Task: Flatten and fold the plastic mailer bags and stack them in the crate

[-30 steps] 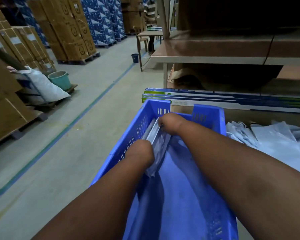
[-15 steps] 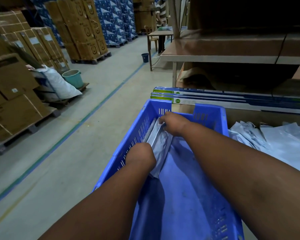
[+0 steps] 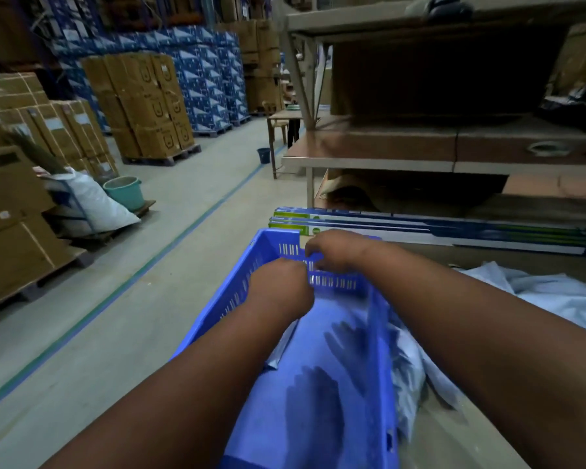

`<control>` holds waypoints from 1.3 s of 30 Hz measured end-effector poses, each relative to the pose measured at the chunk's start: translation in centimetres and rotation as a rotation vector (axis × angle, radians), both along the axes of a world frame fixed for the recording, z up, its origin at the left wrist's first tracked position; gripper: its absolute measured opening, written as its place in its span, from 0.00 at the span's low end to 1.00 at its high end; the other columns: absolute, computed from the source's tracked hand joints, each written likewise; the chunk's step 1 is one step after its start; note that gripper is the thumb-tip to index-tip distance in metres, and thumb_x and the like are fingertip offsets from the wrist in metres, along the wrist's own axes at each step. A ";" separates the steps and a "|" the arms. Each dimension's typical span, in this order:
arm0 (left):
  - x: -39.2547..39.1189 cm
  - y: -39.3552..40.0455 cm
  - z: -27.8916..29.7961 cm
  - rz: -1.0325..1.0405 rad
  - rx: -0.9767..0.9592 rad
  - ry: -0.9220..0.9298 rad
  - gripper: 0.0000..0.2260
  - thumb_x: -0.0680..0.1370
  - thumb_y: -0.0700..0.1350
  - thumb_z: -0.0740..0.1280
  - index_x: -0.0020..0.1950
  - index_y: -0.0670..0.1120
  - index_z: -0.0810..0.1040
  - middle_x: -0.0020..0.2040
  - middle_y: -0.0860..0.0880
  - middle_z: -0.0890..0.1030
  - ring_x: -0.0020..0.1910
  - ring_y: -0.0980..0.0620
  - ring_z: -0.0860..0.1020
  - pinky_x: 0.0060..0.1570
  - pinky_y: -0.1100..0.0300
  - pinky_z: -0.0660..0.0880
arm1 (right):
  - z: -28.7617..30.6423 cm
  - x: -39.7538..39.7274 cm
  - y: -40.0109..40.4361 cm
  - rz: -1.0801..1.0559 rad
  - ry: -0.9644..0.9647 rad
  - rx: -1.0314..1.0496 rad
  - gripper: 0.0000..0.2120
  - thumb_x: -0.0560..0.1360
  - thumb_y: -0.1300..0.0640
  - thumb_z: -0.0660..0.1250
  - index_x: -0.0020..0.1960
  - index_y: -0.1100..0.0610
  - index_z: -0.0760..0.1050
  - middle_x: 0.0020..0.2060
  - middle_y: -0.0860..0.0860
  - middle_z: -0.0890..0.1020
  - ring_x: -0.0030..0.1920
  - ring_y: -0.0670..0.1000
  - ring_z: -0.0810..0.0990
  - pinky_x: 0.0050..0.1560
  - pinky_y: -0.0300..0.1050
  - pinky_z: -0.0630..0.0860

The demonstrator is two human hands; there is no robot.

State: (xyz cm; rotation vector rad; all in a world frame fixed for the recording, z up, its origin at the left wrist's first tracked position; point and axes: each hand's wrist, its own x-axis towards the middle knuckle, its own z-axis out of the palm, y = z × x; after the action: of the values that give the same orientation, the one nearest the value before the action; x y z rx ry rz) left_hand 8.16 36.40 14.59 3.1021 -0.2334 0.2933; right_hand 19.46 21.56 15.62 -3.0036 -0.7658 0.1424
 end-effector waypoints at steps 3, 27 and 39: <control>-0.4 -4.2 1.9 -0.028 -0.020 -0.027 0.12 0.80 0.54 0.66 0.59 0.50 0.80 0.57 0.46 0.82 0.58 0.43 0.81 0.45 0.54 0.72 | 2.0 -2.6 -4.8 -0.001 -0.062 0.002 0.16 0.79 0.47 0.71 0.66 0.43 0.78 0.63 0.48 0.81 0.62 0.55 0.80 0.60 0.50 0.77; -3.0 -32.0 -7.7 -0.191 -0.021 0.234 0.11 0.79 0.54 0.67 0.57 0.49 0.80 0.57 0.46 0.81 0.56 0.42 0.81 0.52 0.53 0.76 | -12.5 -14.0 -35.8 -0.765 0.059 0.237 0.38 0.66 0.30 0.74 0.67 0.51 0.71 0.59 0.53 0.80 0.59 0.56 0.81 0.52 0.50 0.78; -5.0 -31.8 -8.1 -0.158 -0.092 0.159 0.11 0.77 0.53 0.67 0.55 0.50 0.81 0.56 0.46 0.78 0.56 0.42 0.80 0.55 0.49 0.80 | -13.6 -13.7 -36.0 -0.746 0.121 0.758 0.30 0.71 0.41 0.77 0.64 0.53 0.70 0.57 0.53 0.82 0.56 0.58 0.81 0.56 0.53 0.79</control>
State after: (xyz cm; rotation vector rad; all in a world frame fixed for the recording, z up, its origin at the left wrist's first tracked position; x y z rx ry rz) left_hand 3.20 4.60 6.54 2.9731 -0.4444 0.0519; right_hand 5.74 -14.40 2.06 -2.3070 0.2951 -0.0022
